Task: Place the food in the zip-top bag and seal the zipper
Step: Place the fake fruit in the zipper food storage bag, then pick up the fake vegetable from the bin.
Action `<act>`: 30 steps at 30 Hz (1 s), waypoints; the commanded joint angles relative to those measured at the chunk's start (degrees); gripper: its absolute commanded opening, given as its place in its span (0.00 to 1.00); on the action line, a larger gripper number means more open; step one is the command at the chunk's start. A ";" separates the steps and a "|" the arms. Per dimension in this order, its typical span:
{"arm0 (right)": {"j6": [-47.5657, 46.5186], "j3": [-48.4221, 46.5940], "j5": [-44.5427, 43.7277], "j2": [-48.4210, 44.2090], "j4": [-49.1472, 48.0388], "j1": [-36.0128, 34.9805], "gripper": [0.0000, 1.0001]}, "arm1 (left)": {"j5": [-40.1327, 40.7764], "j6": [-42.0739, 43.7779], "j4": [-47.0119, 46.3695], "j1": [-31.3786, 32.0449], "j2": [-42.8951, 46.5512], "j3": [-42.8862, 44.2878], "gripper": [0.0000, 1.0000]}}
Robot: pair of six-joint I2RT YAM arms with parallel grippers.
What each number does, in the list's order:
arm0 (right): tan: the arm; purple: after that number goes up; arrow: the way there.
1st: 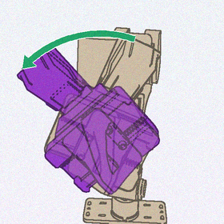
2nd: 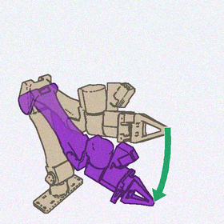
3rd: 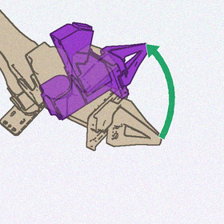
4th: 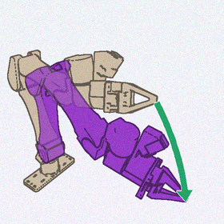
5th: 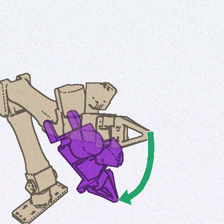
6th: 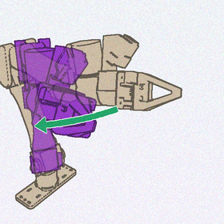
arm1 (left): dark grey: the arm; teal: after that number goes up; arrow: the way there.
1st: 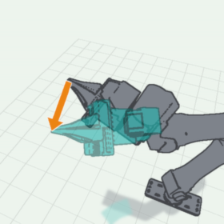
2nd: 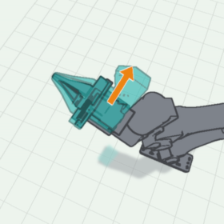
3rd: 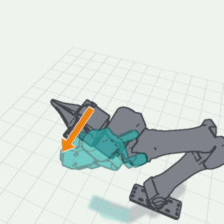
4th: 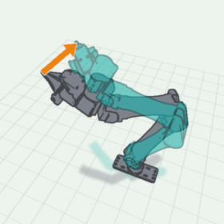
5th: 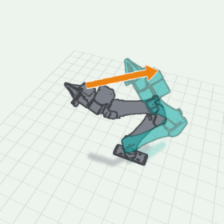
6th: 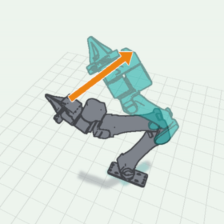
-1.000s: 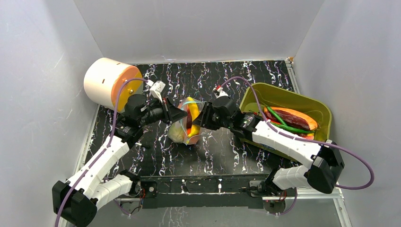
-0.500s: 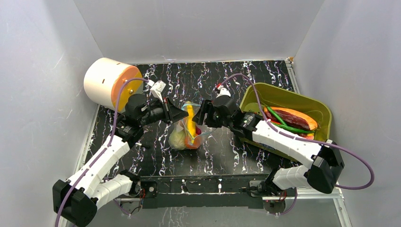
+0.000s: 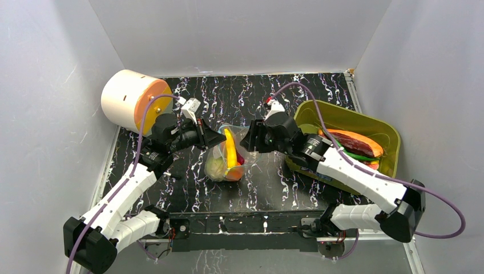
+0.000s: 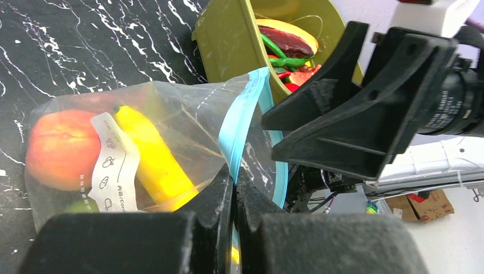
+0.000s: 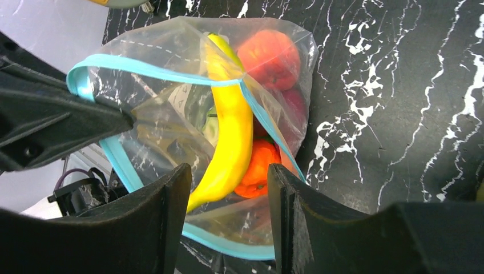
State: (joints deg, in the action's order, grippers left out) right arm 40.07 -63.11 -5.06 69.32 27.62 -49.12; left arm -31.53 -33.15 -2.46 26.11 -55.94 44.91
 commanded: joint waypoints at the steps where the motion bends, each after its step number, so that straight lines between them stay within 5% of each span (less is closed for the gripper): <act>1: -2.52 -2.72 -3.35 -4.44 1.72 0.14 0.49 | 0.39 2.52 0.71 0.17 0.98 2.92 0.00; 12: -6.89 -1.11 -4.91 -2.02 4.45 0.14 0.54 | 0.88 6.52 3.44 0.17 0.68 6.07 0.00; 15: -7.68 -0.99 -3.75 -0.92 3.37 0.09 0.44 | 0.28 6.59 3.38 0.18 0.40 6.14 0.00; 22: -8.08 -5.95 -3.21 -0.42 1.20 0.08 0.00 | 1.31 10.22 7.03 0.22 0.00 8.62 0.00; 30: -5.64 -4.33 -2.97 -2.28 -2.12 0.08 0.00 | 8.74 15.51 15.80 0.17 -0.23 12.09 0.00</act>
State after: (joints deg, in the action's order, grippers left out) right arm 33.26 -65.98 -7.86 68.97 29.54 -49.08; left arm -27.42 -20.95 9.63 26.11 -57.17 54.43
